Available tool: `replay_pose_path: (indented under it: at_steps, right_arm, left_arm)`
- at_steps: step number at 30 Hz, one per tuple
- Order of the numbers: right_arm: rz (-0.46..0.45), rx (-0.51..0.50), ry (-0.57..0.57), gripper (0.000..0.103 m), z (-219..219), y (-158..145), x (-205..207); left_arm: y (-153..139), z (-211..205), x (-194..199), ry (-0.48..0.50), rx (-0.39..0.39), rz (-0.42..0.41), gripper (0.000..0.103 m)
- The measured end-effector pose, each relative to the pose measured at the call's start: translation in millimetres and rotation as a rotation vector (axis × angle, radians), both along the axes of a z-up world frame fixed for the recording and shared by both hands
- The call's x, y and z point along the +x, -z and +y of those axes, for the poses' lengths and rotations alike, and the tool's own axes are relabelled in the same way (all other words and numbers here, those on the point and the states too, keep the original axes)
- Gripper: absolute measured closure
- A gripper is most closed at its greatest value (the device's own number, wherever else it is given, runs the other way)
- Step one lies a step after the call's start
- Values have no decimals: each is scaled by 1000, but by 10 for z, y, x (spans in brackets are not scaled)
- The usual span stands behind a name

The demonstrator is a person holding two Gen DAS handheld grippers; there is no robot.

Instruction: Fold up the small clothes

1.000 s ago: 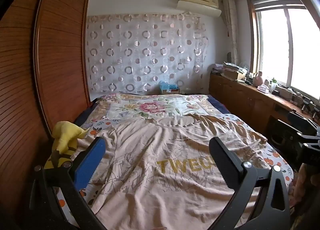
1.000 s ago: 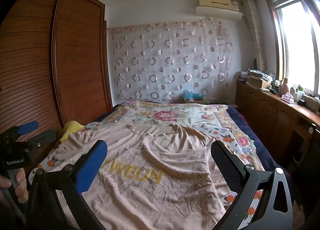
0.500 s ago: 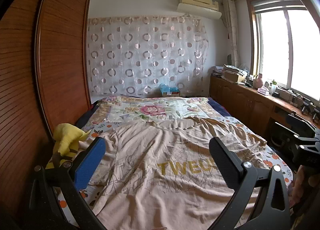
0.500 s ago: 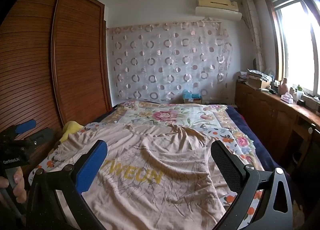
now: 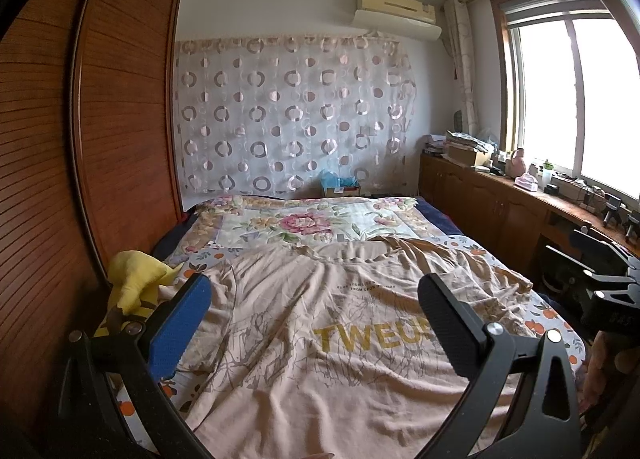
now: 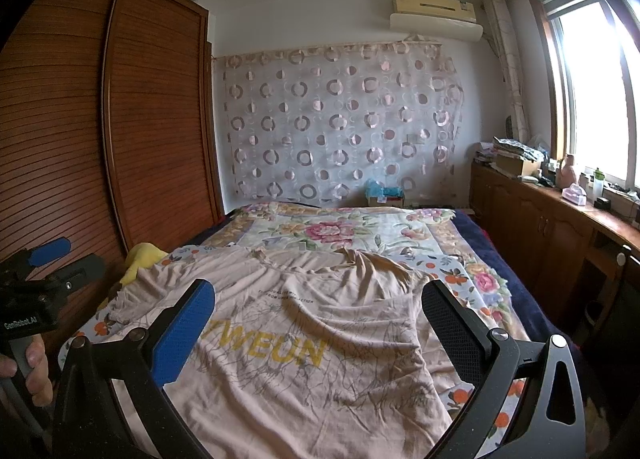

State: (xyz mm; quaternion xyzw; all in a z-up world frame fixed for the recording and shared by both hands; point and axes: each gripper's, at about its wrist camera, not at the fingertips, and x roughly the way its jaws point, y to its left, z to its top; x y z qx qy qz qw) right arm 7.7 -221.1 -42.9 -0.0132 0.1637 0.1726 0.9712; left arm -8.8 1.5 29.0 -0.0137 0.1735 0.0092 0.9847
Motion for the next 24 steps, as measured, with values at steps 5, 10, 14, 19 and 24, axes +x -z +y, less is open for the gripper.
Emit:
replay_pose_path:
  at_steps: [5, 10, 14, 19, 24]
  right_arm:
    - [-1, 0, 2, 0, 9, 1, -8]
    - [1, 1, 2, 0, 6, -2, -8]
    - [3, 3, 1, 0, 7, 0, -7]
    - [13, 9, 0, 0, 15, 8, -3]
    - [13, 10, 2, 0, 10, 13, 8]
  left_arm:
    - [17, -5, -10, 1, 2, -1, 0]
    - [12, -6, -16, 1, 1, -2, 0]
    - [1, -10, -28, -4, 8, -6, 0]
    - [-29, -16, -46, -5, 11, -7, 0]
    - [-30, -16, -48, -4, 10, -7, 0]
